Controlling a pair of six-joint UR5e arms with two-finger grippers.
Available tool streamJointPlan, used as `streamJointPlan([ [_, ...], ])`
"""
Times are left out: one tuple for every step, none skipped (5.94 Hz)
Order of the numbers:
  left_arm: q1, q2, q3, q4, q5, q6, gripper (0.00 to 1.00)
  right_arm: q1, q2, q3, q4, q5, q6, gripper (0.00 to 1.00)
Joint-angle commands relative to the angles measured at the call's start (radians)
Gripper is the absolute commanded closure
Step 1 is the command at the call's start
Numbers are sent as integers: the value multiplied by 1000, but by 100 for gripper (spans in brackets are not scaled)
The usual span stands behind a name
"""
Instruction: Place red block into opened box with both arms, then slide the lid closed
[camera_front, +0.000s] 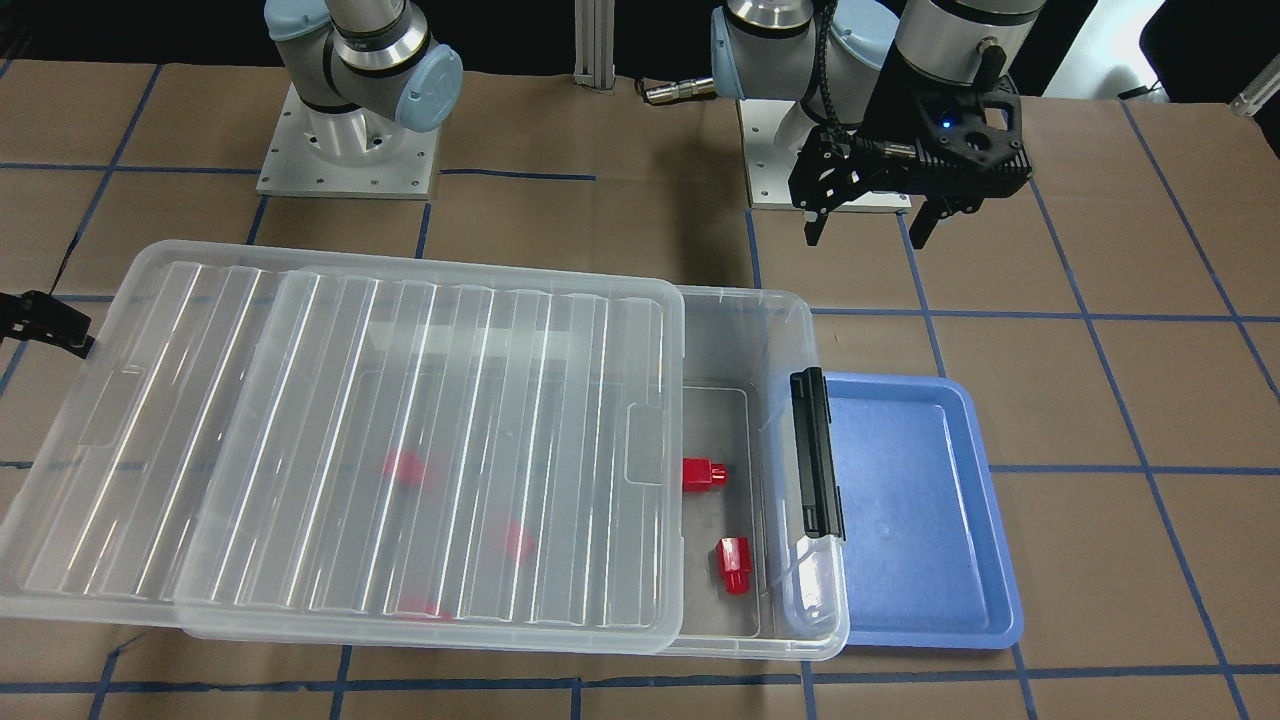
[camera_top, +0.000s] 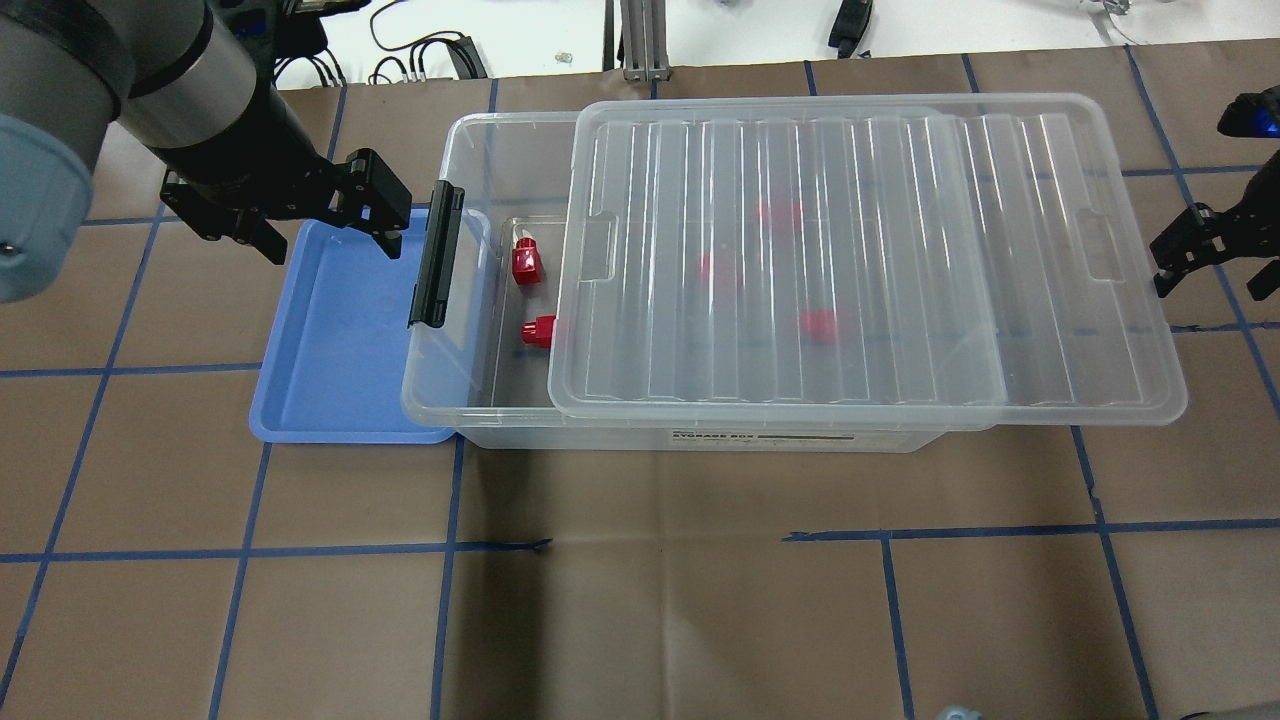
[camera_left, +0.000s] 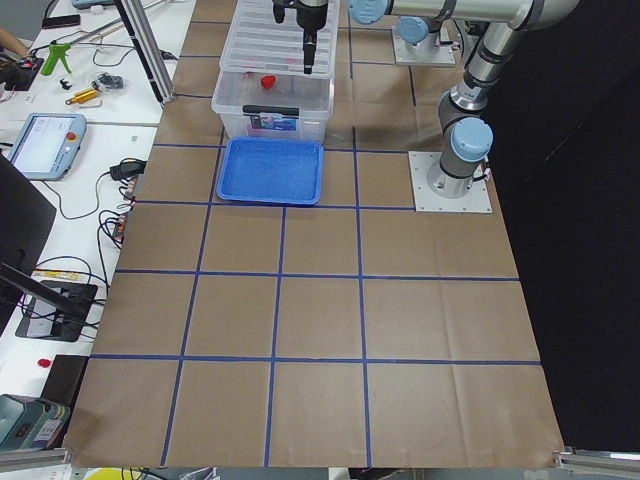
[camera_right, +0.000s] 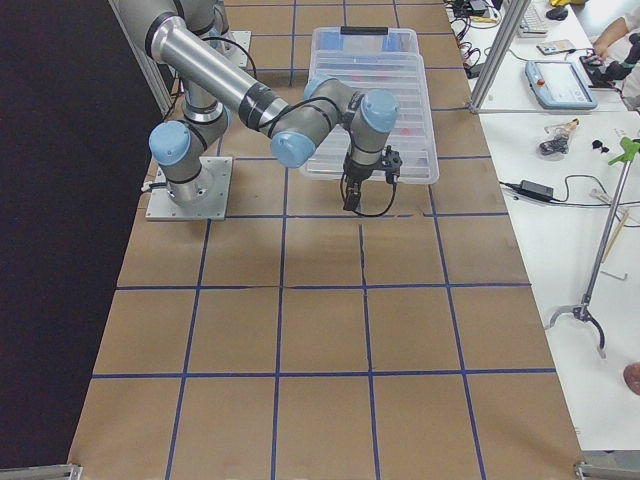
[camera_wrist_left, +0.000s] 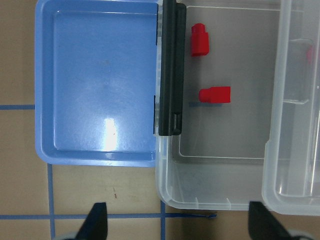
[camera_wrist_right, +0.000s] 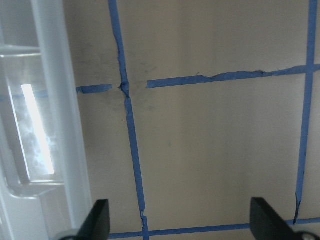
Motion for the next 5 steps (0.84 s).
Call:
streamJointPlan([
  [0,-1,0,0,0,1,2,60,-2,1,1,7,14,0],
  [0,-1,-2,0,0,1,2,77,-4,1,1,11,38,0],
  [0,0,-2,0,1,1,2,89,-16,5,17,31,66,0],
  [0,0,-2,0,1,1,2,107,-26,25,24,57,96,0],
  [1,-1,0,0,0,1,1,132,-28,36,24,65,100,0],
])
